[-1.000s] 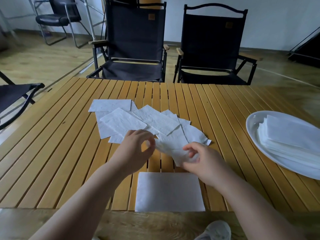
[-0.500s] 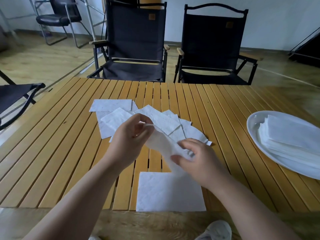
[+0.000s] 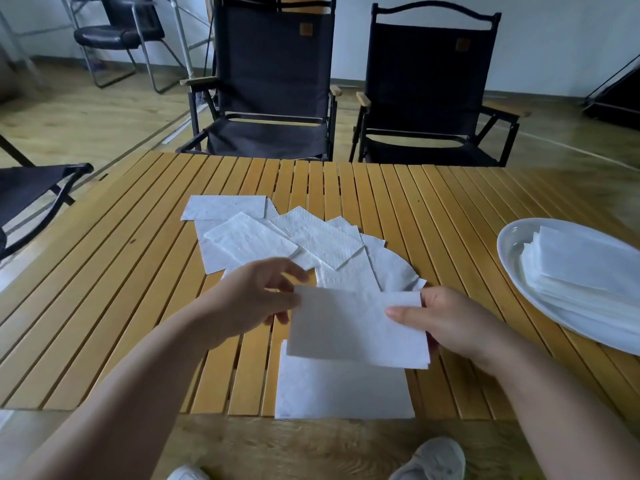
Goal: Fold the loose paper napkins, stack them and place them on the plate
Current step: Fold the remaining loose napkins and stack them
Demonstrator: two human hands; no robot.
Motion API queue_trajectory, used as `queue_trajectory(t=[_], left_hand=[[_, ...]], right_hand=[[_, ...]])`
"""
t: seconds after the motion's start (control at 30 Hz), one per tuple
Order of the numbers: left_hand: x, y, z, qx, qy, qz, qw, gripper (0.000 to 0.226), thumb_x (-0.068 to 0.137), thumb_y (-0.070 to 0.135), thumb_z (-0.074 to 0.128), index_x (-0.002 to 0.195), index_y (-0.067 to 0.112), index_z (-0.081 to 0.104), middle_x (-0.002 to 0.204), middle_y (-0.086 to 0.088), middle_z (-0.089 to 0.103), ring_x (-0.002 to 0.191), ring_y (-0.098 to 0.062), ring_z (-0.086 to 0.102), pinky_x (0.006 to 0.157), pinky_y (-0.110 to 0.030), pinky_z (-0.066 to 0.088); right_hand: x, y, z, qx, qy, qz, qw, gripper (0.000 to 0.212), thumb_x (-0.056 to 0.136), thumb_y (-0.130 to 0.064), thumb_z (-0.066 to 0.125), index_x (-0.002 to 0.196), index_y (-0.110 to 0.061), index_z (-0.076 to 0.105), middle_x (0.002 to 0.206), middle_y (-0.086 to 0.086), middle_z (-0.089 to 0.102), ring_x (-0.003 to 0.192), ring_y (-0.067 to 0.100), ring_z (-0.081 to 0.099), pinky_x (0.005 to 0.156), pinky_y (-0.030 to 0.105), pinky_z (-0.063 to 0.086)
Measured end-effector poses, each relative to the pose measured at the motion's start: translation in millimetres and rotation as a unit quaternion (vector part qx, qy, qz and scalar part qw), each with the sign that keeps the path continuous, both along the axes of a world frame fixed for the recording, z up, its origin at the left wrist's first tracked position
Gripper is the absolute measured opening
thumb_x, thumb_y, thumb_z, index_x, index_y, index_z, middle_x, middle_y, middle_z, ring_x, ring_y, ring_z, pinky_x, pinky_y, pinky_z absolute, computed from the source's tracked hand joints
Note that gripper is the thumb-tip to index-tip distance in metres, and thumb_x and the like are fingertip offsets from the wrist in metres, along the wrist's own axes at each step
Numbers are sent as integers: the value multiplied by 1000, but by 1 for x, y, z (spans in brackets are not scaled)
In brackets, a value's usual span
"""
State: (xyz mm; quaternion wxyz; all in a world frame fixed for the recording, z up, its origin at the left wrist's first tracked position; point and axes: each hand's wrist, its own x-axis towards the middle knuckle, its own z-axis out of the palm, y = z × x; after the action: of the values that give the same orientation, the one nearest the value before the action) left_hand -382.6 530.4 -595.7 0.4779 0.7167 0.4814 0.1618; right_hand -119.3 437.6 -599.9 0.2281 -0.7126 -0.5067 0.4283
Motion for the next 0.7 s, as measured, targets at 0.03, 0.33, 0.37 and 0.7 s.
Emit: queue_trajectory(t=[0.03,0.33,0.37,0.7], left_hand=[[-1,-1,0,-15,13,-17,1000,22,92,5,63,104,23,67,82,2,72,60,-7,62,56,-23,48],[-16,-10,-12,-123,137,-132,974,11,91,8,64,99,16,67,77,-4,71,61,-14,64,55,-22,49],[-14,-11,-14,-114,147,-130,974,11,92,8,64,99,16,66,81,-5,73,61,-13,65,55,-22,50],[-7,-9,-30,-26,192,-110,975,8,90,13,64,94,21,65,85,-5,74,58,-11,66,54,-20,51]], right_hand=[[0,-1,1,-33,-15,20,999,19,92,-38,68,96,-20,73,83,-6,74,68,14,65,60,31,48],[-12,-5,-2,-151,-119,121,974,37,78,-56,73,84,-20,71,68,5,70,50,12,50,67,32,42],[-15,-4,-4,-149,-134,124,972,34,79,-54,74,83,-20,71,65,1,68,49,11,50,65,31,42],[-26,-1,-11,-144,-235,69,959,44,70,-56,80,72,-21,54,68,0,49,61,17,43,60,33,33]])
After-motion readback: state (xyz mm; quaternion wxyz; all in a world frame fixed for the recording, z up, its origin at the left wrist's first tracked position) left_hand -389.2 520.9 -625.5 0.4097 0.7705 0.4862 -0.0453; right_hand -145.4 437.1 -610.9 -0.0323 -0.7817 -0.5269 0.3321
